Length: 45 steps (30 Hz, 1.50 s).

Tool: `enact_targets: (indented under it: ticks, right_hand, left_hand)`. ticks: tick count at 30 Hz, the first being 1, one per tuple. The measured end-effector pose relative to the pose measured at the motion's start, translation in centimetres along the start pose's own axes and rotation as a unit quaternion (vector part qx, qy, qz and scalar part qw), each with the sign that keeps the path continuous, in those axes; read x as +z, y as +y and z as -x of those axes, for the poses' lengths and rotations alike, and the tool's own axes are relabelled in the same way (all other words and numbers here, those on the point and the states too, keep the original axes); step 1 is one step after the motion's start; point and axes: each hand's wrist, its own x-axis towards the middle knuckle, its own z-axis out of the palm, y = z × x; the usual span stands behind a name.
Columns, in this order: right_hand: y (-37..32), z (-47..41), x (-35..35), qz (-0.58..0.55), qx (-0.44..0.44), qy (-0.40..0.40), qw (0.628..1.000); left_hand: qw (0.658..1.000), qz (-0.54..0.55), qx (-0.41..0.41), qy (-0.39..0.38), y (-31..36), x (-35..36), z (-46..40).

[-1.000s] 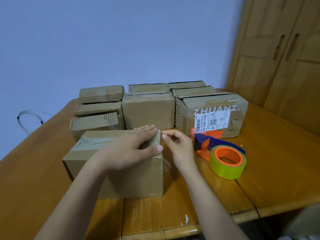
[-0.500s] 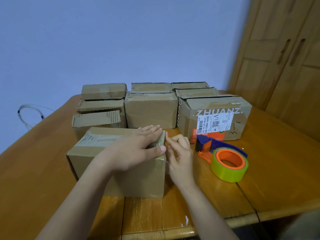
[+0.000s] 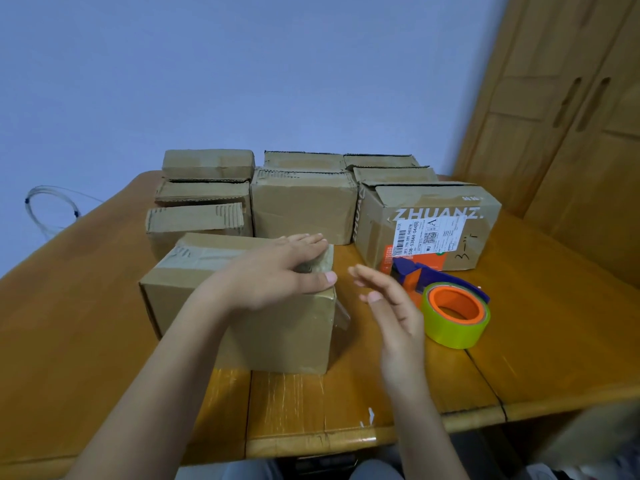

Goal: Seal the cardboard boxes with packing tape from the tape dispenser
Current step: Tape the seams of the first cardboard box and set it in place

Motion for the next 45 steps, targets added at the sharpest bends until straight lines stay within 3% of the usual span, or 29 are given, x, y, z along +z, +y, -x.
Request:
enact_targets:
  ticks: [4,7,15,23,27,30,33,42,45]
  right_hand:
    - [-0.5,1.3,0.6,0.135,-0.058,-0.018,0.989]
    - [-0.3,2.0,1.1,0.174,-0.065,-0.016,0.982]
    - [-0.2,1.8,1.9,0.12,-0.042,0.025,0.992]
    - [0.6,0.1,1.2,0.023,0.01,-0.028,0.999]
    - [1.2,-0.7,0.8,0.033,0.014,-0.099,0.994]
    - [1.4,-2.0,0.4,0.031,0.048,-0.111,0.992]
    - [1.0,-4.1,-0.3,0.135,0.077,-0.142,0.978]
    - [-0.3,-7.3,-0.8,0.392,-0.062,-0.277,0.875]
    - [-0.6,-7.3,-1.9,0.328,-0.138,-0.235,0.905]
  left_hand:
    - [1.0,0.016,-0.005,0.003,0.0,-0.2,0.1]
    - [1.0,0.012,-0.002,0.001,0.0,-0.2,0.1]
    - [1.0,-0.007,0.006,0.001,-0.1,-0.1,0.1]
    - [0.999,-0.033,0.026,0.0,-0.5,0.0,-0.2]
    - [0.998,-0.051,0.034,0.006,-0.5,0.1,-0.1]
    - [0.998,-0.056,0.038,0.006,-0.4,0.1,0.0]
    - [0.998,-0.057,0.035,0.005,-0.2,0.1,0.1]
    - [0.997,-0.059,0.039,0.012,-0.3,0.1,0.1]
    - [0.999,-0.013,0.042,0.032,-0.6,0.0,0.0]
